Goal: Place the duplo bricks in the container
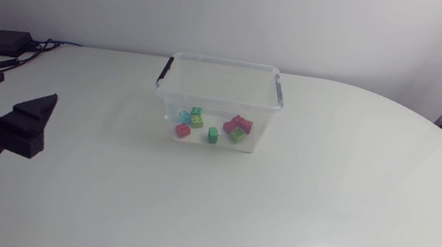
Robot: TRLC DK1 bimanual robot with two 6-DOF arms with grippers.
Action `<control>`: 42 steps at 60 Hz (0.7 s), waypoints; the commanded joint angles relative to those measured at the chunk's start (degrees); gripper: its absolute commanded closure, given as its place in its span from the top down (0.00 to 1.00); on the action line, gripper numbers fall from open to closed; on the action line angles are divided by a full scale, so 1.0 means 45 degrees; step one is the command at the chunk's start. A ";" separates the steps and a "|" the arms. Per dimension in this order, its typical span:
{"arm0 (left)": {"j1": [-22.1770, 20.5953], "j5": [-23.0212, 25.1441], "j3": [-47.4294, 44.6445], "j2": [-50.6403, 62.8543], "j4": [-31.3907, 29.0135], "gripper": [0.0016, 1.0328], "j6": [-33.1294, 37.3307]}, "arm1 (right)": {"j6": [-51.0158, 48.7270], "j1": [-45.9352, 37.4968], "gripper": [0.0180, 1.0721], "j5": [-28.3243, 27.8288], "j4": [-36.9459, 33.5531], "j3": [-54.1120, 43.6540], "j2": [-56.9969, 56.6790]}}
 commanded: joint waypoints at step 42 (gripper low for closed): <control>0.2698 0.2420 -0.4516 -0.3583 0.2617 0.96 -0.0962 | 0.1504 -0.0914 0.95 -0.1885 0.3715 -0.4301 -0.1197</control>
